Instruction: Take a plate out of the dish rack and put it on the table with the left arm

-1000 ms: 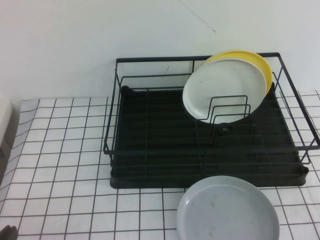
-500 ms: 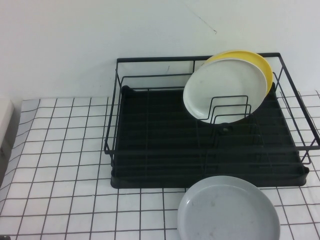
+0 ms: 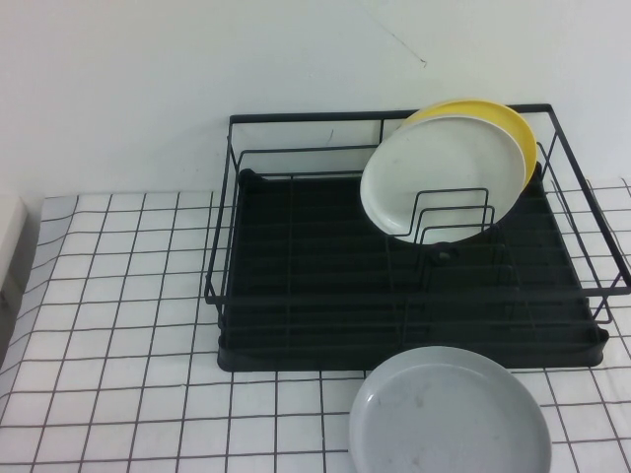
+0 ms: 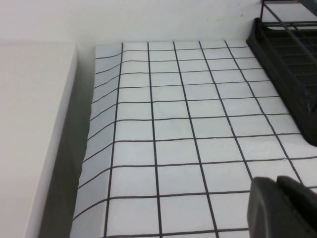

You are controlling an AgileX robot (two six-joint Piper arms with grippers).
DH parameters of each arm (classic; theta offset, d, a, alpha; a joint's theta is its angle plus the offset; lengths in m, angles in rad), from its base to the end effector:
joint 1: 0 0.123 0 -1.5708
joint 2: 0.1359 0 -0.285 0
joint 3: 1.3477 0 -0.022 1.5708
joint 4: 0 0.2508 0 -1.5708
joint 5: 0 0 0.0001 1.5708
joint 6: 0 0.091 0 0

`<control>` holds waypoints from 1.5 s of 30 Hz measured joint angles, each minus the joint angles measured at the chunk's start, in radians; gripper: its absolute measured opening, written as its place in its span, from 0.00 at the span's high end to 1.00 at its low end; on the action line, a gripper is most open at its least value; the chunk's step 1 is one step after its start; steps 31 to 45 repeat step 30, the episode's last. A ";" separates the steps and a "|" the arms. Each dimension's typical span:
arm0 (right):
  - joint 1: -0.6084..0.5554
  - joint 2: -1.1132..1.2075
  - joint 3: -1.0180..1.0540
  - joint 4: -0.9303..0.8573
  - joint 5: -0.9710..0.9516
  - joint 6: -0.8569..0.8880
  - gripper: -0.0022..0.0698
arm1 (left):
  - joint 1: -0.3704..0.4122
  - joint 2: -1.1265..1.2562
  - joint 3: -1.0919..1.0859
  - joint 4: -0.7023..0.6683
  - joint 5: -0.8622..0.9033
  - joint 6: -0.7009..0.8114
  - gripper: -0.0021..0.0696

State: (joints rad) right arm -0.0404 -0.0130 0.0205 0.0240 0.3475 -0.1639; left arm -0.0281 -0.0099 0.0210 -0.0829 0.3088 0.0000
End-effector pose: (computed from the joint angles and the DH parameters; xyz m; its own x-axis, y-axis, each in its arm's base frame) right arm 0.0531 -0.0014 0.1757 -0.2663 -0.1302 -0.9551 -0.0050 0.9910 -0.1337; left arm 0.0541 -0.0038 0.1788 -0.2330 -0.0724 -0.9698 0.0343 0.9960 -0.0826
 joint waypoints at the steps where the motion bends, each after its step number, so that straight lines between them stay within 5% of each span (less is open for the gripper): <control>1: 0.000 0.000 0.000 0.000 0.000 0.000 0.97 | -0.012 0.000 0.000 0.002 0.000 0.000 0.97; 45: 0.000 0.000 0.000 0.000 0.000 0.000 0.97 | -0.003 -0.002 -0.002 -0.029 0.010 -0.031 0.97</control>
